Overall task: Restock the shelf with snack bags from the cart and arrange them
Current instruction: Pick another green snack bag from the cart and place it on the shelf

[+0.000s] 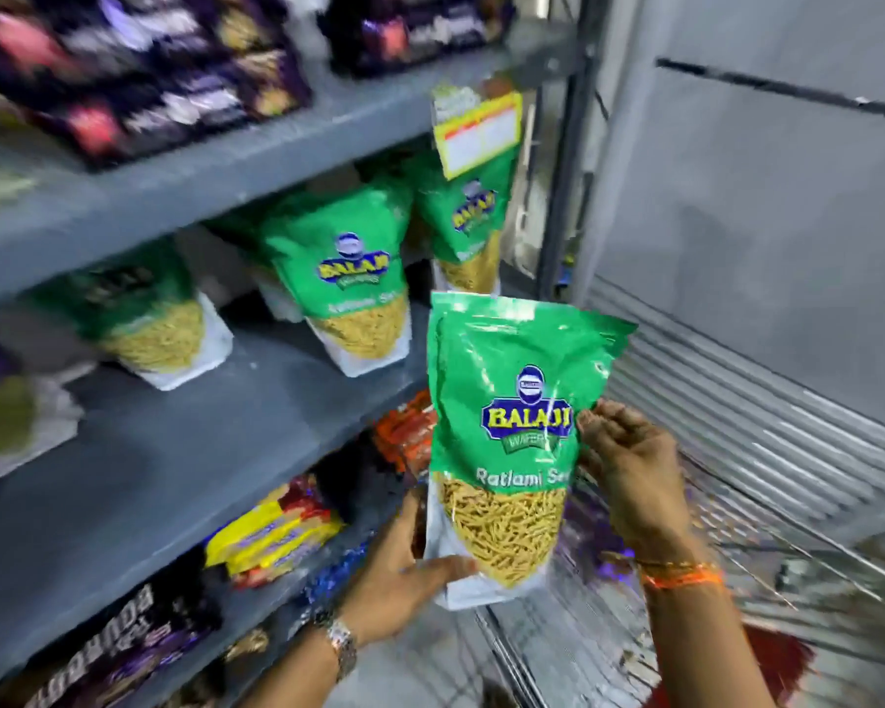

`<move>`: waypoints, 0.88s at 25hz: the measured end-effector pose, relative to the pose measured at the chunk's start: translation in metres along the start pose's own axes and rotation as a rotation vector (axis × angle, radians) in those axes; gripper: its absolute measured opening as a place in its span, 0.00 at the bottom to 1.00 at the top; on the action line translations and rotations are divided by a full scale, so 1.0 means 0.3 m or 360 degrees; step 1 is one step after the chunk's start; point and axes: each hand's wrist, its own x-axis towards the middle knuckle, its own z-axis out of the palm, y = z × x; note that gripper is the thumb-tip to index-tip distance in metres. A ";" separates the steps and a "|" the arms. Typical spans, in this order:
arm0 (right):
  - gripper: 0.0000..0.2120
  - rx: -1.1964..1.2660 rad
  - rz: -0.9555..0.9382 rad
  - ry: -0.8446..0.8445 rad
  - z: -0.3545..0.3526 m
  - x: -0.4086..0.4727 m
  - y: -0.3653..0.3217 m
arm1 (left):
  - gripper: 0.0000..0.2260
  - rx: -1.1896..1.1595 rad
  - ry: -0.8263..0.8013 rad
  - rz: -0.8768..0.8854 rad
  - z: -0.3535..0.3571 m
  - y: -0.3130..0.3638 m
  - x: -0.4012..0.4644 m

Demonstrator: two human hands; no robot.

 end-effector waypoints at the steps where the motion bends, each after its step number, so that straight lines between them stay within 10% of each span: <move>1: 0.30 -0.0034 -0.0041 -0.0077 0.086 0.040 0.007 | 0.36 0.0067 0.0111 0.0056 -0.063 0.005 -0.014; 5: 0.05 -0.0096 -0.0261 -0.0359 0.468 0.216 0.034 | 0.31 0.0232 0.0553 0.0166 -0.367 0.012 -0.009; 11: 0.12 -0.0259 -0.0307 -0.0573 0.900 0.354 0.070 | 0.14 0.0312 0.0952 0.0169 -0.757 0.042 0.067; 22: 0.13 -0.0340 -0.0255 -0.0604 1.034 0.398 0.181 | 0.22 0.0490 0.0898 0.0030 -0.991 -0.085 0.227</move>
